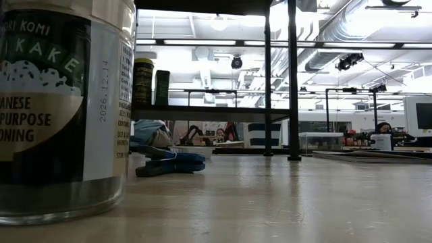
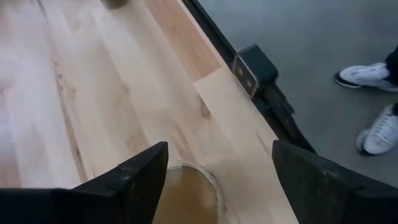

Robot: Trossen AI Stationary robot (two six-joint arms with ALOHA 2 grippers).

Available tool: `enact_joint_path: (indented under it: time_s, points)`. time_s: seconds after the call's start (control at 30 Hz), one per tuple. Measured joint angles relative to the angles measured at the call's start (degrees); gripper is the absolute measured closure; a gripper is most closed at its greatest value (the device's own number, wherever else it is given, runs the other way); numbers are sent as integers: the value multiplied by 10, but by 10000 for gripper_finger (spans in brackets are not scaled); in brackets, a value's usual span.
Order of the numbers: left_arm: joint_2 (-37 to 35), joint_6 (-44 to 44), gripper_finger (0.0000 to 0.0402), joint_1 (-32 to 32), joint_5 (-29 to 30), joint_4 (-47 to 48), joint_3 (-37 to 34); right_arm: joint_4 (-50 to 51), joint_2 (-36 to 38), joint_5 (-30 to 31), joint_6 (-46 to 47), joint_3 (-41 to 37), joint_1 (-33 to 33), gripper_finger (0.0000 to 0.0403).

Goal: Shelf spices
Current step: Put the brown seasoning bottle on the shelf

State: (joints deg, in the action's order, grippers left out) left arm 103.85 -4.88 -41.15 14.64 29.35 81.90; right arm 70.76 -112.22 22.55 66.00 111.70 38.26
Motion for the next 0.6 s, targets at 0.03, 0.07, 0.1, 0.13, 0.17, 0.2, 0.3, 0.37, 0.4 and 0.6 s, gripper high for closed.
enact_joint_path:
  time_s: [0.03, 0.07, 0.1, 0.13, 0.17, 0.2, 0.3, 0.37, 0.4, 0.6]
  points:
    - [0, -4, 115, 3, -11, 11, 5, 0, 0, 0, 0, 0, 0, 116]
    - [0, -9, 111, 6, -22, 18, 9, 0, 0, 0, 0, 0, 0, 116]
    - [0, -11, 105, 10, -31, 20, 12, 0, 0, 0, 0, 0, 0, 116]
    - [-1, -7, 100, 14, -37, 22, 13, 0, 0, 0, 0, 0, 0, 116]
    - [-1, -1, 93, 18, -39, 29, 15, 0, 0, 0, 0, 0, 0, 116]
    - [-1, 7, 87, 21, -39, 35, 16, 0, 0, 0, 0, 0, 0, 116]
    - [-1, 15, 69, 33, -38, 32, 18, 0, 0, 0, 0, 0, 0, 116]
    - [-1, 12, 64, 37, -31, 32, 18, 0, 0, 0, 0, 0, 0, 116]
    - [-1, 3, 63, 38, -31, 32, 18, 0, 0, 0, 0, 0, 0, 116]
    - [-1, -1, 62, 42, -55, 40, 17, 0, 0, 0, 2, 0, 0, 116]
